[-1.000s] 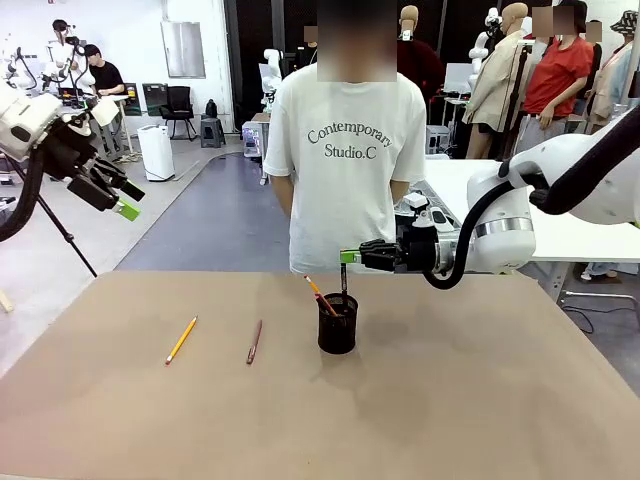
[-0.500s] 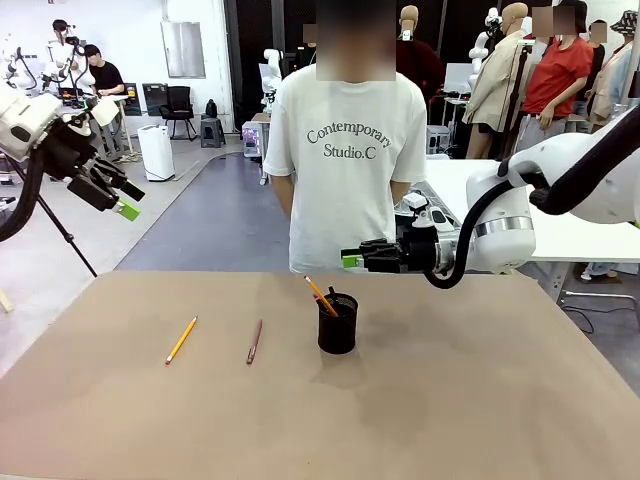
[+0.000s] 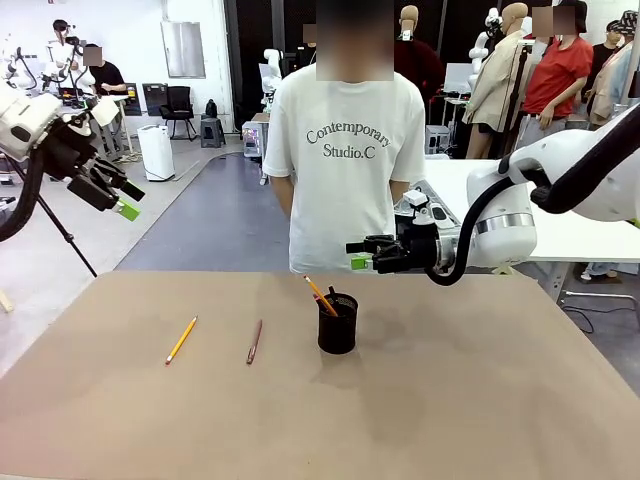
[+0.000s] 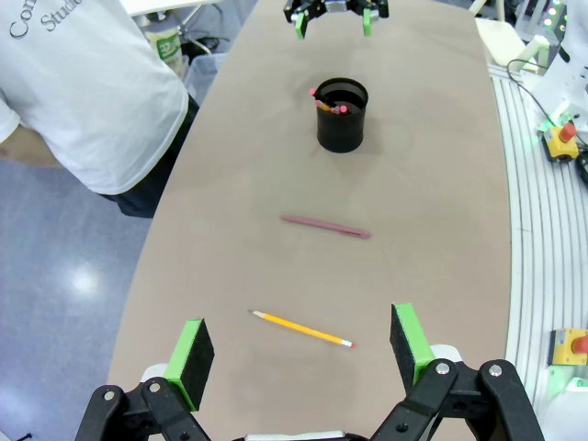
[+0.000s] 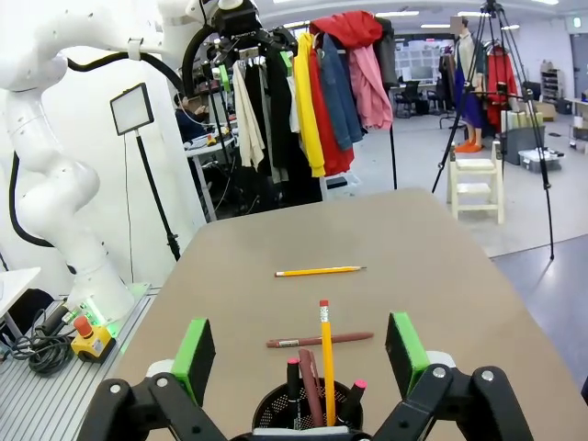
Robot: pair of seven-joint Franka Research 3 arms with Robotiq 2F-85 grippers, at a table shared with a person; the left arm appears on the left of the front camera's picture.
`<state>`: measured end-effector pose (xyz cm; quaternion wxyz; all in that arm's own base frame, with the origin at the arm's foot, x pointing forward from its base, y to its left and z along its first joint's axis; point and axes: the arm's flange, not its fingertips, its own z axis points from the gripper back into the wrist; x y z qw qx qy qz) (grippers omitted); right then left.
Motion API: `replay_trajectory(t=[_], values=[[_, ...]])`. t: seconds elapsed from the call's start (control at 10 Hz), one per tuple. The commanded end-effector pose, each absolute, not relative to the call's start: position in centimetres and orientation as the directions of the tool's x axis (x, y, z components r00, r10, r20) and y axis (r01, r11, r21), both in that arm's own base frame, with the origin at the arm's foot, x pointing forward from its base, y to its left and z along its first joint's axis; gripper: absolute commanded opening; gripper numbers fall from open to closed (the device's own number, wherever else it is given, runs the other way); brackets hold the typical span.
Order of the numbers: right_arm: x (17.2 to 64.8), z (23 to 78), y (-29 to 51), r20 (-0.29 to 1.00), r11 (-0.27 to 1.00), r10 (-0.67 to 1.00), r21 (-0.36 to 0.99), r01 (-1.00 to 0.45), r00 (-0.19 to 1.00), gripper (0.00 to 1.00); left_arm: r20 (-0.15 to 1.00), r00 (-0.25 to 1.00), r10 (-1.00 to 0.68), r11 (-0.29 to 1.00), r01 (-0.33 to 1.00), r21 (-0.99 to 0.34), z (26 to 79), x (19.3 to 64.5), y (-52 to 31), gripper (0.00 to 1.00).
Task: Place the pens into the pen holder.
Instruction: Pick up a writing instrument from the table and place it into the Pen holder.
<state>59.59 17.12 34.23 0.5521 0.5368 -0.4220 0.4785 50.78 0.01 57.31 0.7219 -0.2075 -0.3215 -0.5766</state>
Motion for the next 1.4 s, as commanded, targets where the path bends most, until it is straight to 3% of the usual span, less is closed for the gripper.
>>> replay_trajectory(t=[0.0, 0.5, 0.8, 1.0, 1.3], values=[[59.7, 34.7, 17.1, 0.983, -0.044, 0.079, 0.167, -0.985, 0.163, 1.0, 0.706, 0.126, -0.696, 0.245, 0.967, 0.069, 57.4, 50.7, 0.0, 1.0], [59.6, 36.2, 17.1, 0.983, -0.06, 0.09, 0.167, -0.984, 0.161, 1.0, 0.706, 0.126, -0.696, 0.245, 0.967, 0.069, 57.4, 50.7, 0.0, 1.0], [58.8, 41.1, 16.5, 0.94, -0.086, 0.261, 0.249, -0.965, 0.219, 1.0, 0.706, 0.126, -0.696, 0.245, 0.967, 0.069, 57.4, 50.7, 0.0, 1.0], [58.9, 44.1, 15.5, 0.897, -0.033, 0.395, 0.229, -0.973, 0.198, 1.0, 0.706, 0.126, -0.696, 0.245, 0.967, 0.069, 57.4, 50.7, 0.0, 1.0], [58.7, 48.1, 13.7, 0.855, 0.021, 0.512, 0.084, -0.996, 0.083, 1.0, 0.706, 0.126, -0.696, 0.245, 0.967, 0.069, 57.4, 50.7, 0.0, 1.0]])
